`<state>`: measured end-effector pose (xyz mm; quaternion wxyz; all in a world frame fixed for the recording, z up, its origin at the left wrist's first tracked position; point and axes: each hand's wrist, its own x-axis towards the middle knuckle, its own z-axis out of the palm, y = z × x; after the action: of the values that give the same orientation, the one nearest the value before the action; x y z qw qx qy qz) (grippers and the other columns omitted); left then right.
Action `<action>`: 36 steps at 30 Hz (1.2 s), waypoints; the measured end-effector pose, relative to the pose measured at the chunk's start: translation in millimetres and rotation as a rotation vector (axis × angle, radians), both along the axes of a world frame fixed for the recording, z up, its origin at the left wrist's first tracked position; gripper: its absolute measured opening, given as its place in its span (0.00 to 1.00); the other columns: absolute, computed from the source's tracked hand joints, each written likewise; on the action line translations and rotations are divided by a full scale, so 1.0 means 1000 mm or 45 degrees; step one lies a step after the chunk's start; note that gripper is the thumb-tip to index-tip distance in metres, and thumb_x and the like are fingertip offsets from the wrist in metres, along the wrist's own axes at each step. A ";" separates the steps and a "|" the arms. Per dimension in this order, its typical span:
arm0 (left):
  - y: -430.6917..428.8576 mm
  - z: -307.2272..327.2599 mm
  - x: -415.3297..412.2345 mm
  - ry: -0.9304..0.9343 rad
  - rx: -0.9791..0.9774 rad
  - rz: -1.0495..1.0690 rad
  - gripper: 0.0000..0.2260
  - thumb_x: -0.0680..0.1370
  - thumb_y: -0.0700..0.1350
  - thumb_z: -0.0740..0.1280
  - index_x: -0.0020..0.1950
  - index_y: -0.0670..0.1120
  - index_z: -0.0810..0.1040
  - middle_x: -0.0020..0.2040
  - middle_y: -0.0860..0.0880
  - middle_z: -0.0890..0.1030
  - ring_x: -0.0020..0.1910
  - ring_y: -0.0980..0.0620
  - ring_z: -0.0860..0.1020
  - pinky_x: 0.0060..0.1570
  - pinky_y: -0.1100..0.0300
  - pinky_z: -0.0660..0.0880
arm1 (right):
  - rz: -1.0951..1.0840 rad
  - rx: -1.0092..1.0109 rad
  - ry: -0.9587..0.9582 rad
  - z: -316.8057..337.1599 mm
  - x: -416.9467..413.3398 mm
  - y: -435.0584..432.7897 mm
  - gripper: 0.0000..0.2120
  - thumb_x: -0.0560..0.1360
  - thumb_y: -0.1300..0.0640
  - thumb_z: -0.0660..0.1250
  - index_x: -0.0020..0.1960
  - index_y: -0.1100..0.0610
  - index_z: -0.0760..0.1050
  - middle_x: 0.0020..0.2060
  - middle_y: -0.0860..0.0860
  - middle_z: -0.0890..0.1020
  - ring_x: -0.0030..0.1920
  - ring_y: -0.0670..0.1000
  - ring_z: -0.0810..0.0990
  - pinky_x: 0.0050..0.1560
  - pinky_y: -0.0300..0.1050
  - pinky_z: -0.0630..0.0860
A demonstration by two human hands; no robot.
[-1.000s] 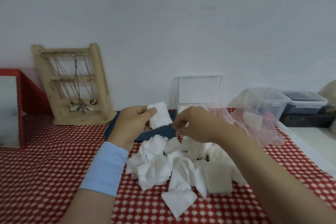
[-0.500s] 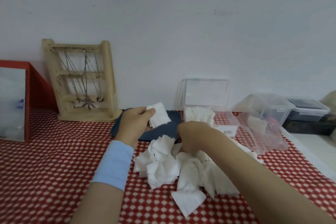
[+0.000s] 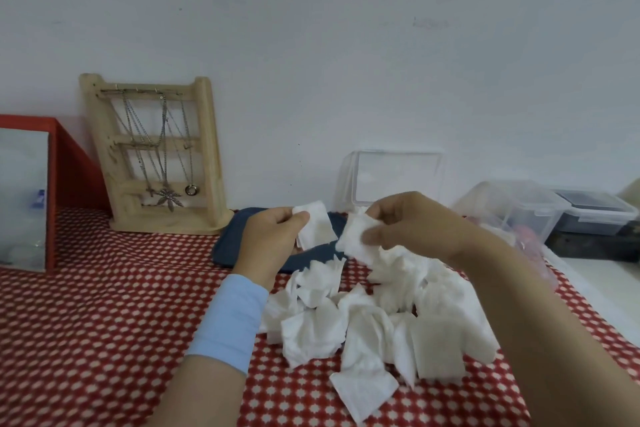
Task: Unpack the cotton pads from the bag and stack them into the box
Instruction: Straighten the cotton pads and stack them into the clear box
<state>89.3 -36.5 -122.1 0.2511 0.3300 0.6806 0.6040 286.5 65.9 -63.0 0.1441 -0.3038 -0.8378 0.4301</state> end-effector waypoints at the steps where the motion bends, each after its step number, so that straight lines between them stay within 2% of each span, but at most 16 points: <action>1: 0.000 -0.001 0.001 0.018 -0.005 0.005 0.13 0.80 0.46 0.69 0.47 0.34 0.81 0.39 0.40 0.80 0.39 0.45 0.77 0.43 0.53 0.77 | 0.006 -0.092 0.098 0.001 0.003 0.002 0.02 0.74 0.61 0.74 0.47 0.59 0.84 0.44 0.55 0.87 0.45 0.54 0.85 0.53 0.45 0.81; 2: 0.001 -0.002 0.003 0.024 -0.008 0.004 0.13 0.80 0.46 0.69 0.47 0.35 0.82 0.39 0.41 0.80 0.39 0.45 0.77 0.43 0.53 0.77 | 0.013 -0.169 0.166 0.001 0.006 0.005 0.04 0.75 0.62 0.74 0.49 0.62 0.83 0.45 0.58 0.87 0.48 0.57 0.86 0.56 0.49 0.82; 4: 0.002 -0.003 0.006 -0.018 -0.003 -0.023 0.09 0.80 0.45 0.69 0.47 0.40 0.85 0.43 0.43 0.86 0.43 0.42 0.84 0.49 0.51 0.82 | 0.038 -0.257 0.225 -0.002 0.007 0.008 0.06 0.76 0.63 0.72 0.52 0.64 0.82 0.47 0.60 0.87 0.48 0.59 0.86 0.55 0.51 0.82; 6: 0.003 0.000 0.012 -0.119 0.011 -0.086 0.07 0.81 0.43 0.69 0.49 0.43 0.86 0.46 0.45 0.88 0.49 0.44 0.86 0.54 0.48 0.83 | 0.051 -0.312 0.253 -0.005 0.004 0.008 0.05 0.77 0.63 0.72 0.52 0.62 0.83 0.45 0.59 0.87 0.44 0.56 0.85 0.48 0.48 0.82; 9: 0.004 0.004 0.021 -0.292 0.043 -0.246 0.09 0.82 0.43 0.67 0.57 0.40 0.84 0.51 0.42 0.87 0.53 0.43 0.86 0.49 0.52 0.84 | 0.007 -0.385 0.299 -0.009 -0.002 0.007 0.04 0.77 0.64 0.71 0.51 0.61 0.84 0.41 0.57 0.86 0.39 0.54 0.82 0.38 0.42 0.79; 12: 0.002 0.007 0.026 -0.342 0.031 -0.343 0.11 0.82 0.43 0.67 0.58 0.39 0.84 0.52 0.40 0.87 0.52 0.42 0.86 0.48 0.53 0.84 | -0.028 -0.275 0.249 -0.011 -0.003 0.008 0.06 0.75 0.66 0.72 0.50 0.60 0.85 0.38 0.54 0.86 0.36 0.50 0.82 0.35 0.42 0.77; 15: 0.001 0.007 0.029 -0.244 -0.020 -0.281 0.09 0.81 0.43 0.69 0.53 0.39 0.86 0.48 0.40 0.87 0.50 0.41 0.86 0.53 0.48 0.83 | -0.049 -0.219 0.270 -0.005 0.001 0.007 0.07 0.73 0.66 0.75 0.49 0.58 0.86 0.38 0.52 0.86 0.34 0.48 0.79 0.35 0.42 0.73; 17: 0.003 0.006 0.030 -0.233 -0.040 -0.254 0.08 0.80 0.42 0.70 0.50 0.38 0.86 0.47 0.40 0.88 0.49 0.41 0.86 0.52 0.48 0.84 | -0.035 -0.232 0.290 -0.001 0.001 0.005 0.08 0.72 0.66 0.76 0.49 0.58 0.86 0.37 0.52 0.85 0.32 0.47 0.77 0.33 0.40 0.72; 20: 0.003 0.009 0.033 -0.314 -0.015 -0.325 0.09 0.81 0.39 0.66 0.53 0.39 0.86 0.49 0.39 0.87 0.52 0.40 0.86 0.51 0.49 0.83 | -0.062 -0.183 0.233 -0.003 -0.004 0.001 0.08 0.70 0.66 0.77 0.48 0.58 0.86 0.35 0.51 0.85 0.29 0.45 0.77 0.31 0.39 0.72; 24: 0.001 0.009 0.034 -0.384 0.010 -0.400 0.11 0.83 0.43 0.66 0.57 0.39 0.85 0.52 0.37 0.86 0.53 0.39 0.85 0.54 0.48 0.83 | -0.190 0.010 0.110 -0.008 -0.009 -0.001 0.11 0.69 0.65 0.78 0.49 0.56 0.85 0.37 0.49 0.83 0.24 0.39 0.75 0.27 0.31 0.70; 26: 0.002 0.010 0.031 -0.424 -0.012 -0.449 0.17 0.84 0.50 0.63 0.61 0.39 0.83 0.54 0.37 0.86 0.55 0.40 0.85 0.54 0.49 0.83 | -0.205 0.054 0.104 -0.010 -0.010 0.000 0.15 0.68 0.62 0.80 0.52 0.53 0.84 0.44 0.48 0.84 0.25 0.37 0.76 0.28 0.28 0.70; 28: 0.001 0.013 0.029 -0.483 -0.029 -0.531 0.24 0.81 0.58 0.63 0.62 0.40 0.82 0.57 0.39 0.85 0.57 0.41 0.84 0.58 0.47 0.80 | -0.203 0.093 0.101 -0.012 -0.010 0.000 0.20 0.67 0.59 0.81 0.57 0.50 0.82 0.49 0.45 0.83 0.28 0.36 0.77 0.30 0.27 0.71; 29: -0.001 0.014 0.027 -0.437 -0.029 -0.580 0.23 0.78 0.58 0.66 0.62 0.41 0.82 0.58 0.39 0.85 0.58 0.43 0.84 0.59 0.47 0.80 | -0.192 0.075 0.104 -0.013 -0.011 0.000 0.21 0.68 0.58 0.81 0.59 0.50 0.81 0.48 0.44 0.83 0.29 0.37 0.79 0.32 0.27 0.71; 30: -0.003 0.013 0.026 -0.341 -0.033 -0.618 0.20 0.76 0.53 0.70 0.63 0.41 0.82 0.58 0.41 0.85 0.58 0.44 0.84 0.60 0.48 0.79 | -0.174 0.031 0.113 -0.012 -0.010 0.001 0.20 0.69 0.57 0.81 0.59 0.51 0.82 0.45 0.44 0.83 0.31 0.40 0.80 0.33 0.28 0.72; 33: -0.008 0.012 0.021 -0.134 -0.087 -0.663 0.17 0.75 0.35 0.74 0.64 0.43 0.81 0.56 0.44 0.87 0.57 0.47 0.85 0.58 0.51 0.81 | -0.074 -0.149 0.168 -0.010 -0.009 0.001 0.10 0.71 0.58 0.79 0.52 0.54 0.86 0.37 0.48 0.85 0.33 0.44 0.79 0.31 0.32 0.72; 36: -0.010 0.013 0.015 -0.067 -0.135 -0.657 0.18 0.74 0.33 0.75 0.62 0.45 0.82 0.54 0.45 0.87 0.55 0.47 0.85 0.57 0.51 0.81 | -0.056 -0.220 0.194 -0.012 -0.011 -0.001 0.05 0.72 0.57 0.78 0.48 0.55 0.86 0.39 0.51 0.86 0.35 0.46 0.80 0.33 0.36 0.74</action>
<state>104.3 -46.0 -108.8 0.4313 0.4630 0.5979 0.4921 275.7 64.5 -75.0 0.1901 -0.2996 -0.7774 0.5194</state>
